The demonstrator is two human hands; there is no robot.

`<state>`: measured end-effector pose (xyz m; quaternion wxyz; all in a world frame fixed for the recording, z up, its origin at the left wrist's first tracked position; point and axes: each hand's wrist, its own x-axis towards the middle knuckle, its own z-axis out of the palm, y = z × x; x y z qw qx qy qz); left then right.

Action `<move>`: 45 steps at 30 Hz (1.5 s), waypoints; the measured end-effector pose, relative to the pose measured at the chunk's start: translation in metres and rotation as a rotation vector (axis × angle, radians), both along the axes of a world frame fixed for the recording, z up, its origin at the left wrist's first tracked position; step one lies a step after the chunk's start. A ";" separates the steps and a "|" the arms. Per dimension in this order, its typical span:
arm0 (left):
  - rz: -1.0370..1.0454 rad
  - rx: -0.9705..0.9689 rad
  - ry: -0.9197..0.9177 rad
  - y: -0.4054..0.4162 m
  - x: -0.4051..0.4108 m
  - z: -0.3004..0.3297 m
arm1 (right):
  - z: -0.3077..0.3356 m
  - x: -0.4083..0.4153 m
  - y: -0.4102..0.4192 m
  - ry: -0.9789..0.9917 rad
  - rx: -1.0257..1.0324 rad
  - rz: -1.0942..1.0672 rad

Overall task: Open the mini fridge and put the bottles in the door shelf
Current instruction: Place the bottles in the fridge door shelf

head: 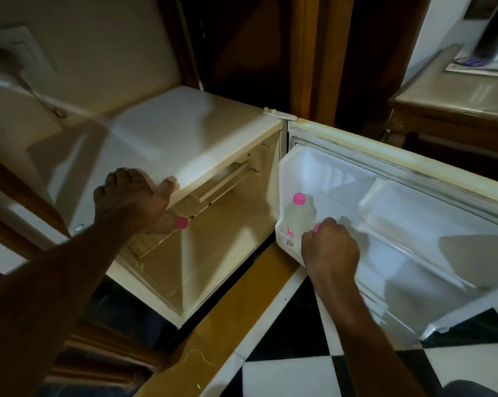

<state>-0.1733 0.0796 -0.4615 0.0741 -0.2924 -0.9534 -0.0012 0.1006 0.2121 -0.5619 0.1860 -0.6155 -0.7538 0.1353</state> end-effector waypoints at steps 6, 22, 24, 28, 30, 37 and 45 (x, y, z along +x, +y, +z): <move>-0.010 0.006 -0.008 0.000 -0.002 -0.001 | -0.017 -0.025 0.074 -0.238 0.008 0.074; -0.012 -0.008 -0.007 0.001 0.003 0.002 | -0.023 -0.237 -0.062 0.706 -0.889 0.463; -0.008 -0.020 -0.002 0.001 0.003 0.004 | -0.029 -0.261 -0.066 0.675 -0.913 0.468; -0.014 -0.023 -0.015 0.001 0.002 0.004 | -0.041 -0.259 -0.066 0.699 -0.817 0.426; -0.022 -0.017 -0.022 0.000 0.001 0.003 | -0.044 -0.232 -0.071 0.757 -0.831 0.424; -0.052 0.004 -0.005 -0.002 -0.002 0.002 | -0.037 -0.052 -0.099 1.059 -0.774 0.072; -0.045 -0.029 0.049 -0.002 0.002 0.001 | -0.007 0.094 -0.098 0.628 0.007 -0.366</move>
